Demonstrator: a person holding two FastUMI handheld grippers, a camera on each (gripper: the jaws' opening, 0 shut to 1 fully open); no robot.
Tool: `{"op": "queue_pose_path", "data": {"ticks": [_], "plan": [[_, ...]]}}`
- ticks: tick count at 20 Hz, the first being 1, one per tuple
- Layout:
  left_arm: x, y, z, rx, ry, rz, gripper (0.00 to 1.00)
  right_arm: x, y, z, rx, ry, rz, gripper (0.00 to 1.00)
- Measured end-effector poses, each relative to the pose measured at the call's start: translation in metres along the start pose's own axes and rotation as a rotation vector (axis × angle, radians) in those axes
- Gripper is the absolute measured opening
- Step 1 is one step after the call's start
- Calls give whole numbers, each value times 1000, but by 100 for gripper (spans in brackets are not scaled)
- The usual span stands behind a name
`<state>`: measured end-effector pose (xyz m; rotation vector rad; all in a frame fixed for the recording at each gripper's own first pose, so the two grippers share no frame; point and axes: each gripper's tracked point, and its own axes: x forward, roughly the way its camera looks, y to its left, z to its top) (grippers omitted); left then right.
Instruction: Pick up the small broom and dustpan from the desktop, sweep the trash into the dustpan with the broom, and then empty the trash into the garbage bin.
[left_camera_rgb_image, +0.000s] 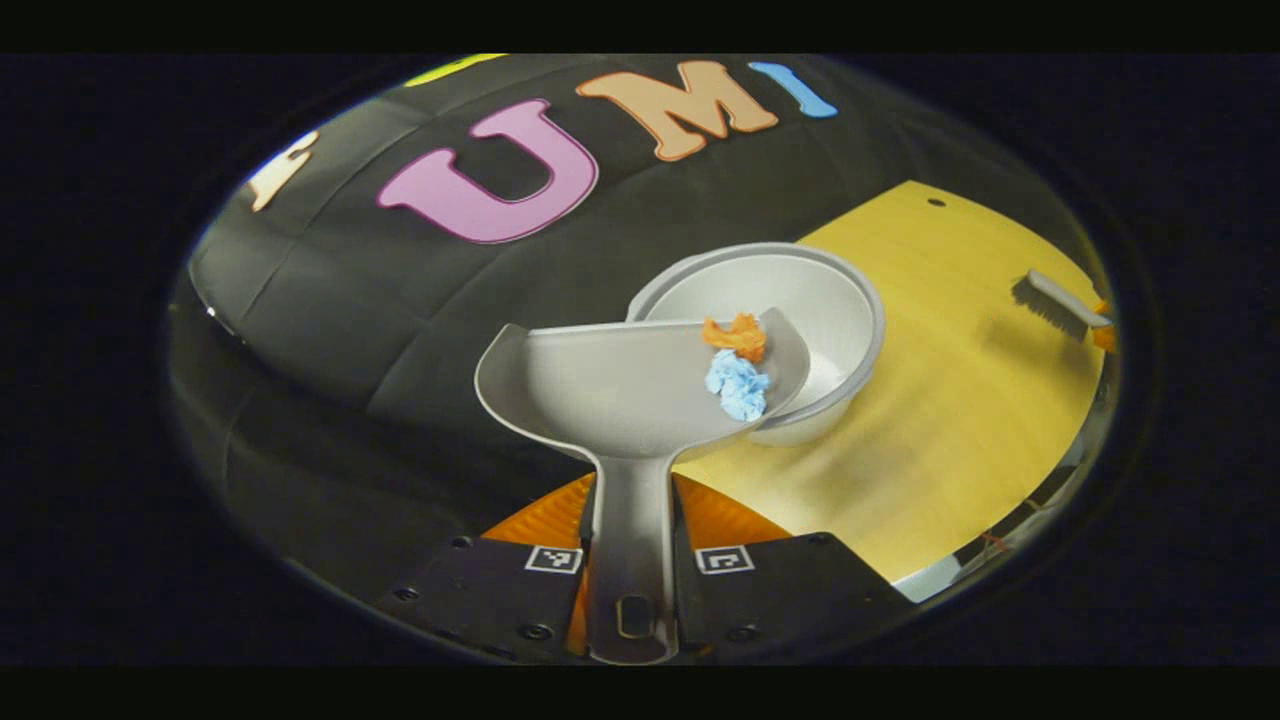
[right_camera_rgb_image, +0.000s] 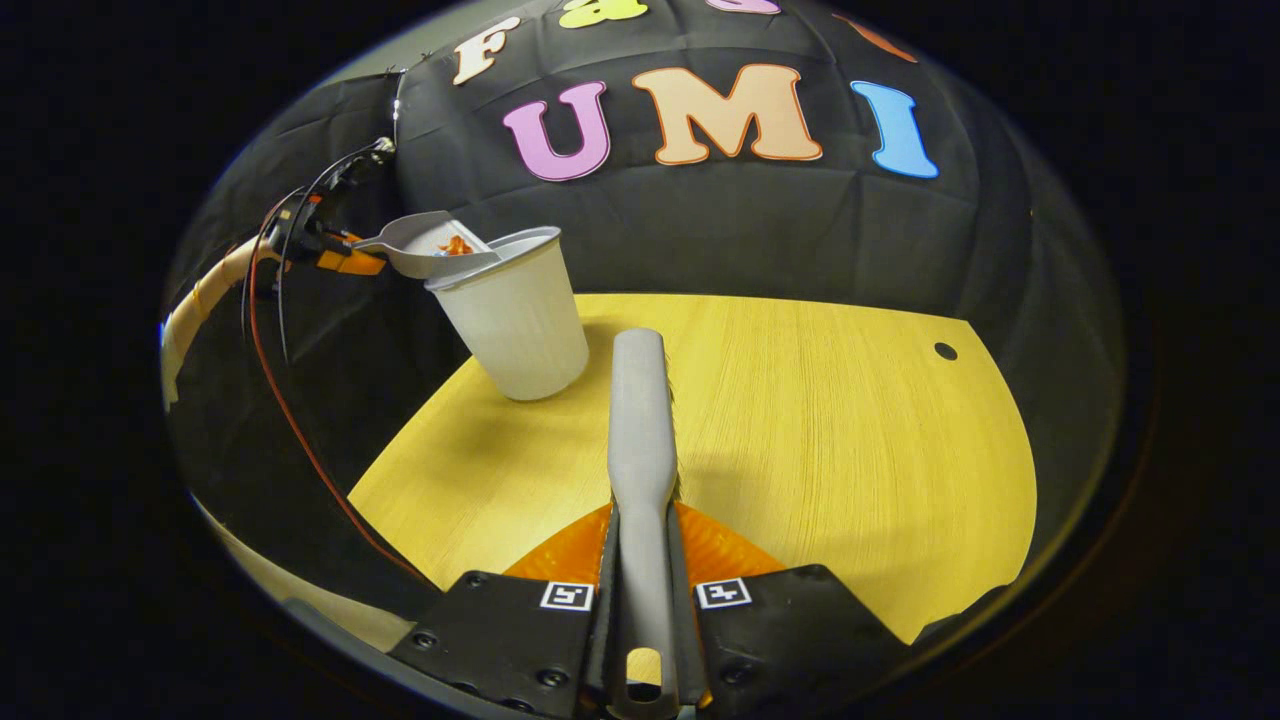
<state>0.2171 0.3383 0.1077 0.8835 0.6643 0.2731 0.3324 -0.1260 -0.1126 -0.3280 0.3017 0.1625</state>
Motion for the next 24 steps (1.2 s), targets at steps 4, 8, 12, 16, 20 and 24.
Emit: {"op": "queue_pose_path", "data": {"ticks": [4, 8, 12, 16, 20, 24], "plan": [[2, 1, 16, 166, 64, 43, 27, -2, -4, -9, 28, 9, -7, 19], [0, 10, 20, 259, 94, 109, 26, -1, -5, -8, 33, 5, -6, 22], [-14, 17, 23, 165, 24, 144, 27, 0, -8, -7, 35, 3, -10, 22], [-54, 2, 43, -47, -138, 94, 27, -5, -10, -5, 29, -5, 2, 22], [-106, -49, 97, -194, -343, 40, 27, -11, -18, -12, 41, 3, 22, 22], [-133, -141, 147, -284, -447, -69, 27, -19, -47, -16, 59, 12, 34, 22]]}}
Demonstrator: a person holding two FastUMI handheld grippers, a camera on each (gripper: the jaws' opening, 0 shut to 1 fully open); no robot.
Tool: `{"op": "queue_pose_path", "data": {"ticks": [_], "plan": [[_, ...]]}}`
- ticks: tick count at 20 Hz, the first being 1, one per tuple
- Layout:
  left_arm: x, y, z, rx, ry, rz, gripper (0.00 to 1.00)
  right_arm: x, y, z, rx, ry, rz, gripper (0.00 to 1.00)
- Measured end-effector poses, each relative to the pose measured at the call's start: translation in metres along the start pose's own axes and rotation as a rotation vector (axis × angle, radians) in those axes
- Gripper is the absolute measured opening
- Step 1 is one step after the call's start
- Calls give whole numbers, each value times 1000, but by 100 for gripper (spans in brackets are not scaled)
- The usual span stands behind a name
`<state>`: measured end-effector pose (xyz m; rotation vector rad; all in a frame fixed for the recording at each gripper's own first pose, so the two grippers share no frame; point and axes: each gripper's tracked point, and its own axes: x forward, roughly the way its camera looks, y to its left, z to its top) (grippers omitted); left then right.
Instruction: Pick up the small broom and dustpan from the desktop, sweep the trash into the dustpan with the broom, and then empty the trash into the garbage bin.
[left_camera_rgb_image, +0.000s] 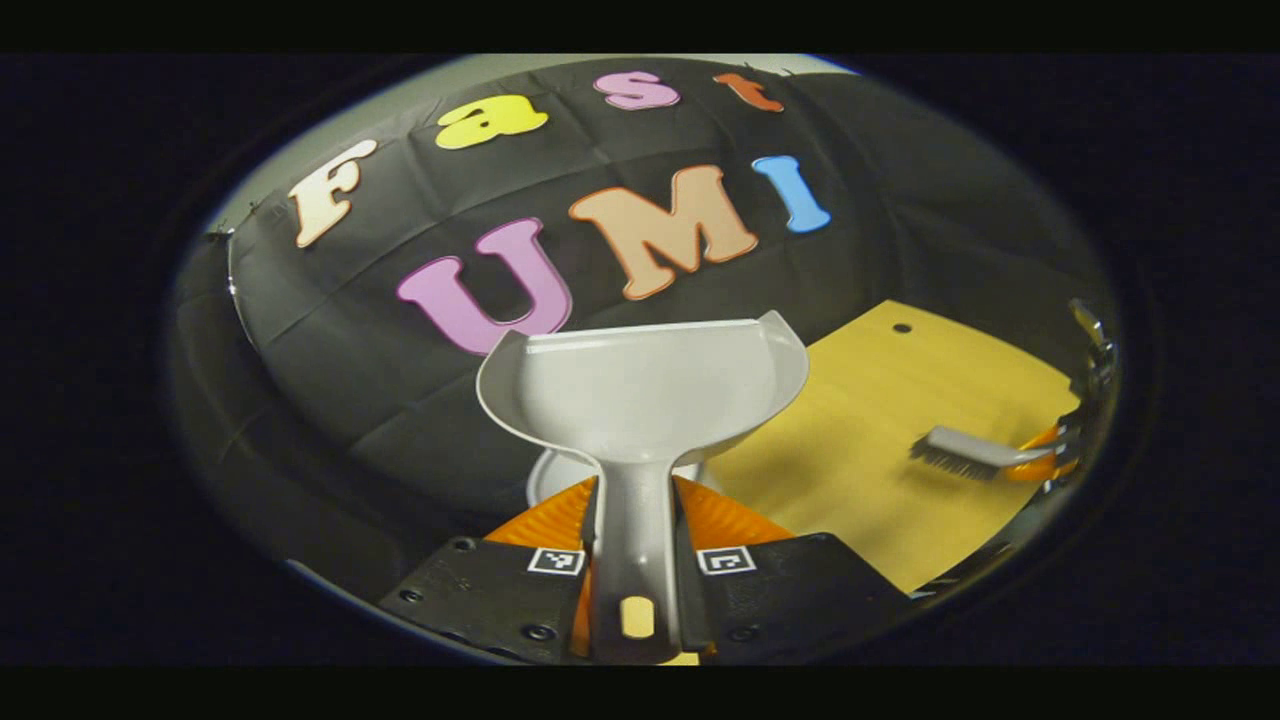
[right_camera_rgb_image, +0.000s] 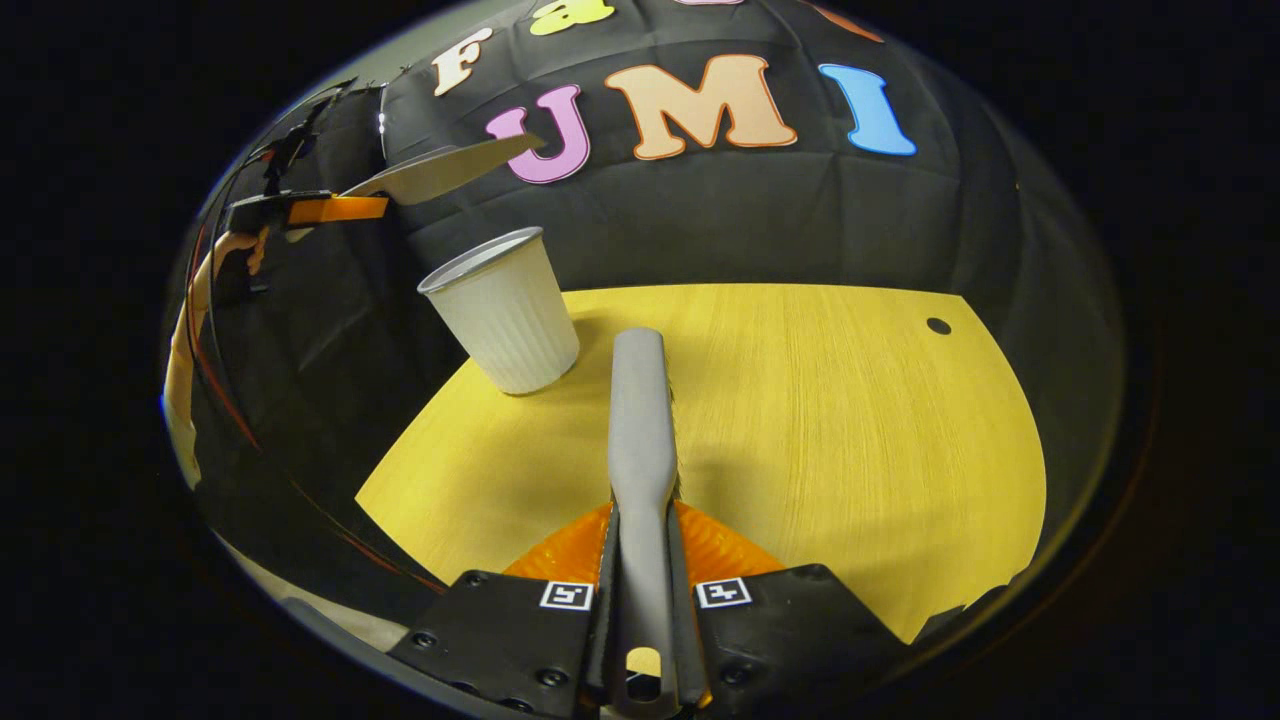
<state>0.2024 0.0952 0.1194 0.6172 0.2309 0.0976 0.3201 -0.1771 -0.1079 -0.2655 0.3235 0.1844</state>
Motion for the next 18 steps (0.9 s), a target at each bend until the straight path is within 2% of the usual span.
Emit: {"op": "queue_pose_path", "data": {"ticks": [4, 6, 10, 15, 18], "plan": [[16, -114, -9, -193, -18, -164, 27, -24, -52, -22, -6, 17, -42, 22], [22, -154, -25, -240, 11, -197, 27, -25, -73, -30, 2, 34, -59, 22], [27, -188, -90, -246, 78, -105, 27, -11, -94, -34, 46, 32, -95, 22], [32, -232, -201, -390, 228, -47, 27, 32, -96, -50, 80, 48, -147, 22], [46, -237, -239, -434, 258, 14, 28, 56, -93, -55, 88, 34, -173, 22]]}}
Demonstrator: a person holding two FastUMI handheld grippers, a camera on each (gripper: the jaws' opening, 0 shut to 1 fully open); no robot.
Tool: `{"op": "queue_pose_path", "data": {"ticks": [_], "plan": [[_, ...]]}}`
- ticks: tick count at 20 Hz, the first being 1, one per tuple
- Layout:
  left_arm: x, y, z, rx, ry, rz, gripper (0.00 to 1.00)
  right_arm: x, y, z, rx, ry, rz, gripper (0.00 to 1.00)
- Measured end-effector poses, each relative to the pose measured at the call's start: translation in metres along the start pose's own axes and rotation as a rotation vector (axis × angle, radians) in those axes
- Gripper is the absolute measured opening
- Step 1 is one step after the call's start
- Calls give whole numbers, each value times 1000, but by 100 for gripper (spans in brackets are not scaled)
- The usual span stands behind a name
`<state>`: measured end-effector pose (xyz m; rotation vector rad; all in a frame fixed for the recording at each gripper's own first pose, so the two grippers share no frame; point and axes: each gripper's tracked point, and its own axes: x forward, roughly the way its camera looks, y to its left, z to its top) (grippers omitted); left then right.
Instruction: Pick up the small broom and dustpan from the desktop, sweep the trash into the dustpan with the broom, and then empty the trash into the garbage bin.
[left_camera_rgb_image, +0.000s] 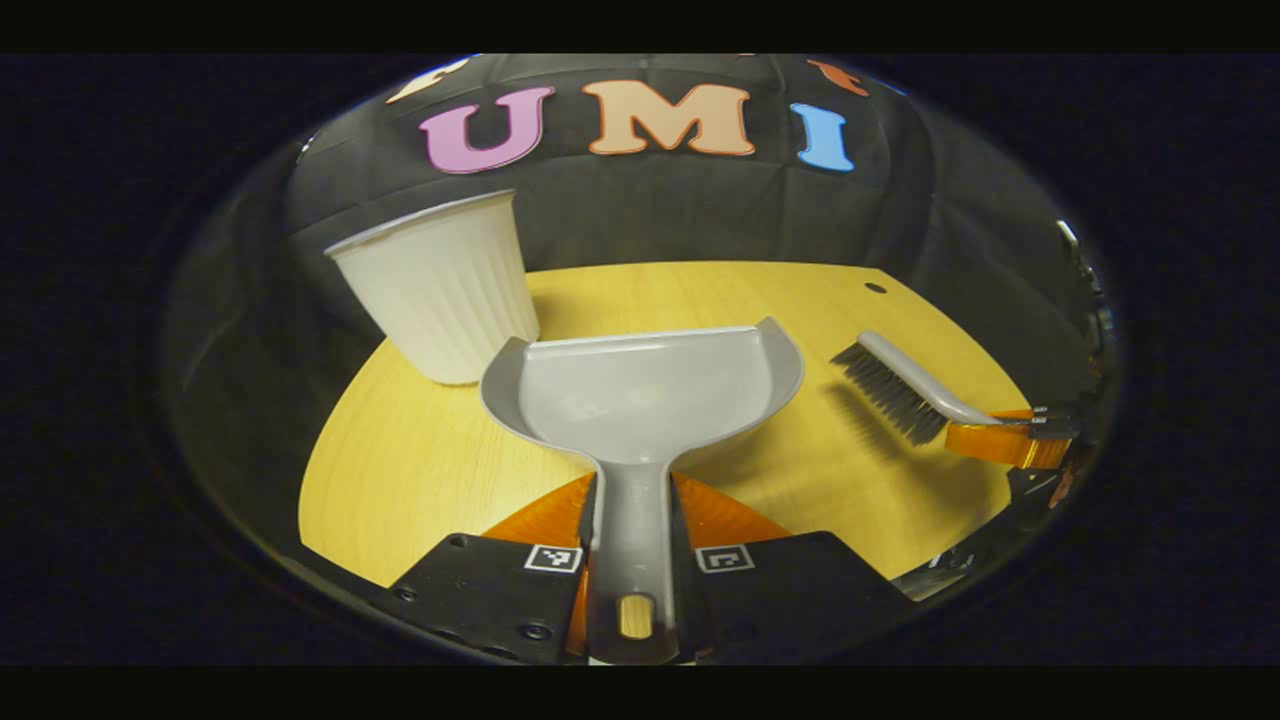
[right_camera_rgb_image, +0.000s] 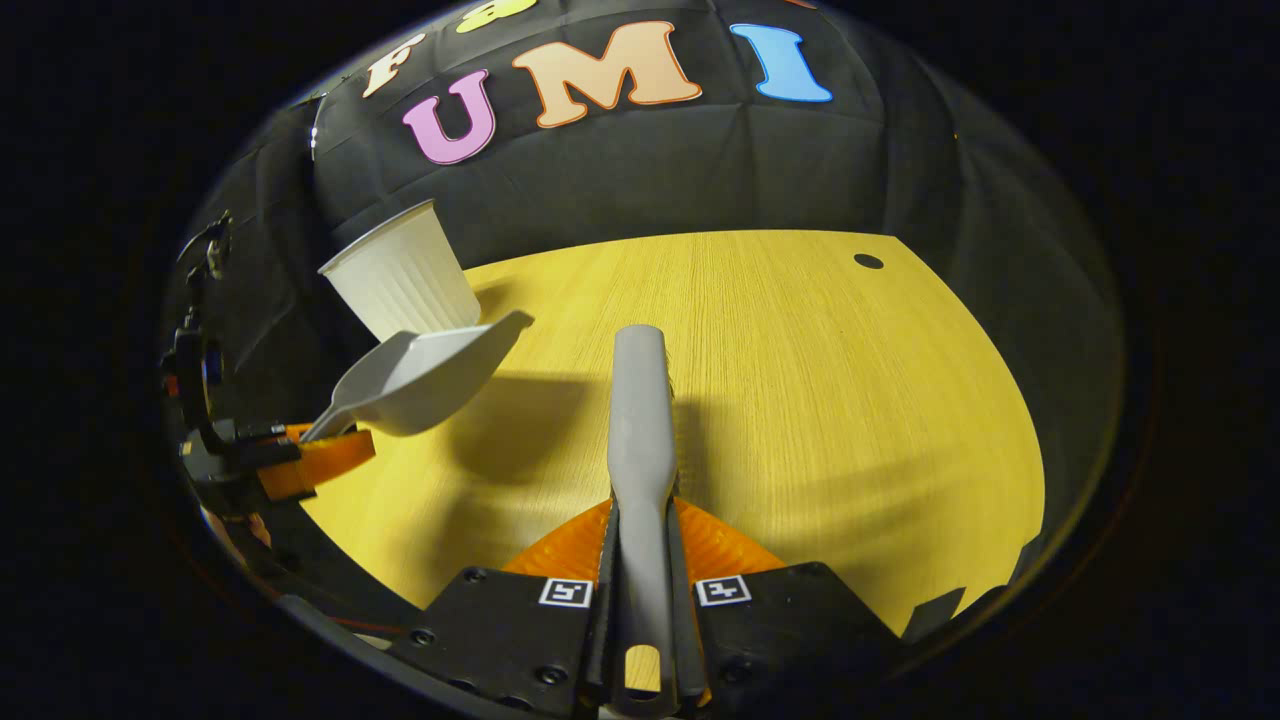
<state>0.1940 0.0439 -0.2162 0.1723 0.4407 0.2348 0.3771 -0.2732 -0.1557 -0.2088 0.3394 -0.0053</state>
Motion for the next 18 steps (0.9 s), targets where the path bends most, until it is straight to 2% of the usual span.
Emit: {"op": "queue_pose_path", "data": {"ticks": [2, 6, 14, 18], "plan": [[12, -1, -18, -41, 17, -14, 28, 11, 2, -6, -8, 13, -15, 22], [24, 4, -42, -27, 77, -32, 28, 32, 5, -13, 12, 53, -42, 22], [25, 10, -47, 73, 85, 19, 30, 26, 5, -14, 9, 81, -51, 22], [23, 9, -61, 13, 130, 32, 30, 24, 6, -18, -8, 114, -48, 22]]}}
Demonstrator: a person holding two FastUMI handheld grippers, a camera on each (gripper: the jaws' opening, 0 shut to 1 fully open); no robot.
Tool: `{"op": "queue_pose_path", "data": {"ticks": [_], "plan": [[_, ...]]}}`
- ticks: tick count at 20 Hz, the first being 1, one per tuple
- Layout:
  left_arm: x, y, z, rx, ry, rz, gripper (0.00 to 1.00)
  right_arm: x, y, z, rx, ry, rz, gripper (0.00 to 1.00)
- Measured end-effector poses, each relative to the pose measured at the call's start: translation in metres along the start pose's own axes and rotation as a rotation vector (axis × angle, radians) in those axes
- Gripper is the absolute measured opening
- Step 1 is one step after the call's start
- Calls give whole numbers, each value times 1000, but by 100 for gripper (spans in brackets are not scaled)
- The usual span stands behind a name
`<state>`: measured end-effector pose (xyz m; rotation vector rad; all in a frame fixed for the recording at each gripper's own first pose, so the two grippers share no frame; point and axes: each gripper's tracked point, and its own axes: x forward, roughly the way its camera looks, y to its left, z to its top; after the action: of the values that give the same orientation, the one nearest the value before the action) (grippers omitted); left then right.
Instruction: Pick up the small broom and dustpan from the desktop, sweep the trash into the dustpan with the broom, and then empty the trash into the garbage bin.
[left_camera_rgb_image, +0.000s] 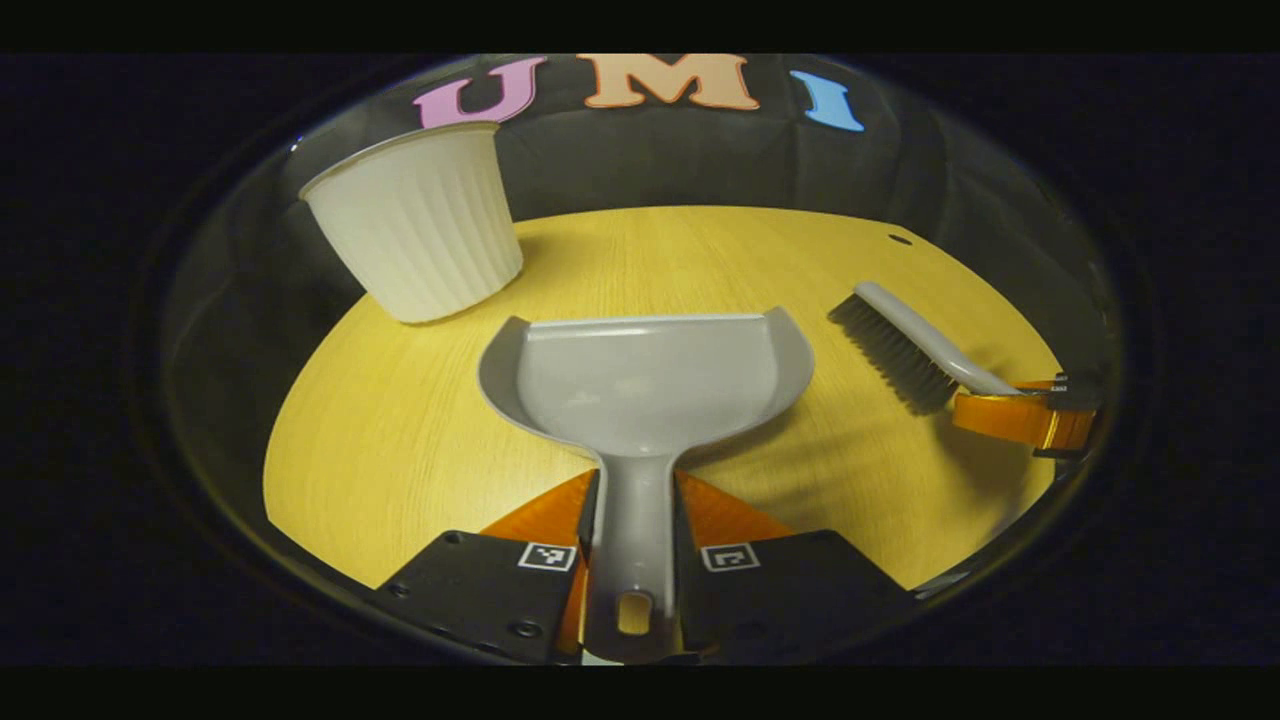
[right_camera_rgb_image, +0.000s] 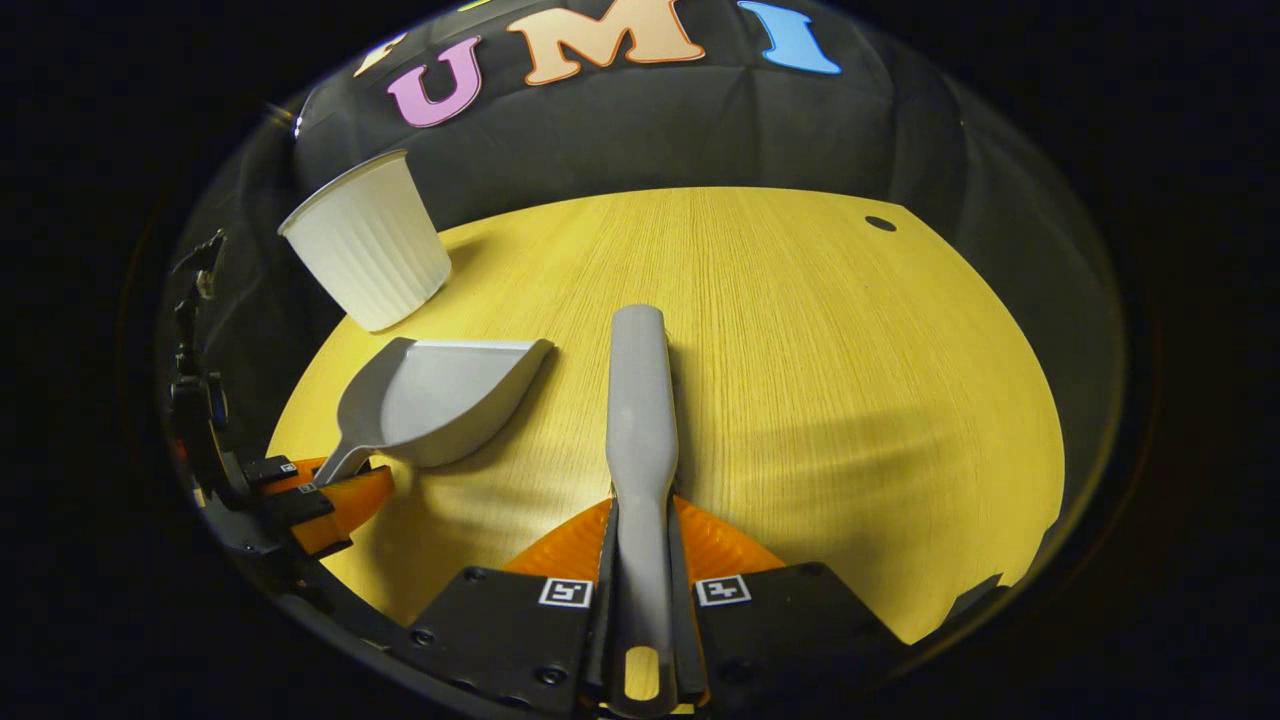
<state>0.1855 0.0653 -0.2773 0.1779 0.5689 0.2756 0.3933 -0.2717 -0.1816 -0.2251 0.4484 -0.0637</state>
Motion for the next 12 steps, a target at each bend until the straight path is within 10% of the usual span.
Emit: {"op": "queue_pose_path", "data": {"ticks": [3, 7, 10, 12], "plan": [[0, -2, 5, 21, -28, 2, 36, 1, 1, -4, -2, 23, 12, 23], [-4, 2, 6, 31, -36, 31, 87, 0, 8, -6, 17, 38, 39, 29], [-12, 3, 0, 29, -33, 36, 94, -6, 11, -8, 14, 48, 54, 81], [-19, 4, 6, 19, -58, 39, 94, -3, 11, -3, 24, 17, 55, 94]]}}
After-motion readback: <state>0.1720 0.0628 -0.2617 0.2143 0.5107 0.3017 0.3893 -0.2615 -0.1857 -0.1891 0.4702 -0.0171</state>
